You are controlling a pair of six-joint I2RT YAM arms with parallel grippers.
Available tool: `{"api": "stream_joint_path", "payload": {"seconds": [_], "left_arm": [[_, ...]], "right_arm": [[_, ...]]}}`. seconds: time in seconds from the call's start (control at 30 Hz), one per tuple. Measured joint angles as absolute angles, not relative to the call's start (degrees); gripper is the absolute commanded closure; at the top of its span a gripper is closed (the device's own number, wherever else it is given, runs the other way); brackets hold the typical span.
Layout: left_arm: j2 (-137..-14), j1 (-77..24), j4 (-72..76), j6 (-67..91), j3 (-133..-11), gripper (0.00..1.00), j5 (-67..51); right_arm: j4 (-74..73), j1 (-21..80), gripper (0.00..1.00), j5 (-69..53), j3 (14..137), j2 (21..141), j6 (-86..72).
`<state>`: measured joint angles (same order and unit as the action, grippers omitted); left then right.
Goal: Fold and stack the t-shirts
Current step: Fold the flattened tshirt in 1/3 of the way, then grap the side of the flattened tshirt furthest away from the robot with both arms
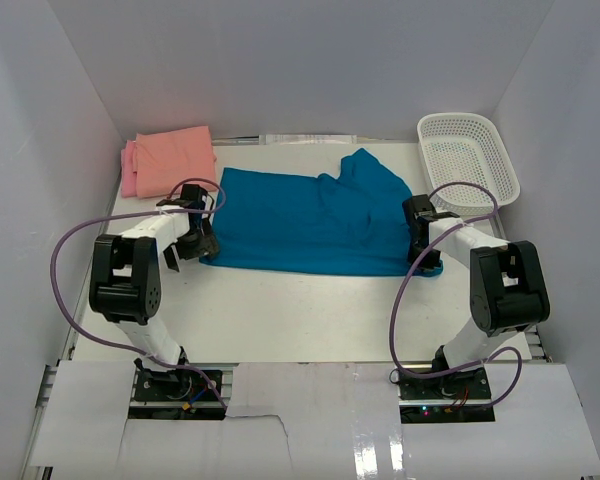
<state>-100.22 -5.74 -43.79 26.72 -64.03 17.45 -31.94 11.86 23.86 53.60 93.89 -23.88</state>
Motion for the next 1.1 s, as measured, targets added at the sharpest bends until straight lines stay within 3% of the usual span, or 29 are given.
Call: {"api": "stream_joint_path", "payload": {"seconds": [0.23,0.53,0.6,0.7,0.83,1.1], "left_arm": [[-92.7,-5.7,-46.3,27.0,-59.1,0.02,19.6],[-85.8,-5.3,-49.9,27.5,-58.3,0.02,16.0],[-85.8,-5.3,-50.9,27.4,-62.7,0.02,15.3],[-89.4,-5.3,-51.0,27.2,-73.4,0.02,13.0],[-101.1,-5.3,-50.1,27.6,-89.2,0.02,9.6],[-124.0,-5.3,-49.3,28.9,-113.8,0.02,5.1]], "right_arm": [[-39.0,14.6,0.83,24.3,53.5,91.4,-25.1],[-48.7,16.3,0.64,24.2,59.5,84.2,-25.6],[-49.4,16.6,0.47,23.9,64.5,83.5,-25.1],[-47.9,16.6,0.34,21.9,72.3,83.7,-22.6],[-45.2,16.6,0.36,19.3,84.1,90.5,-19.3],[-42.3,15.8,0.44,12.3,115.5,121.1,-15.2]]}}
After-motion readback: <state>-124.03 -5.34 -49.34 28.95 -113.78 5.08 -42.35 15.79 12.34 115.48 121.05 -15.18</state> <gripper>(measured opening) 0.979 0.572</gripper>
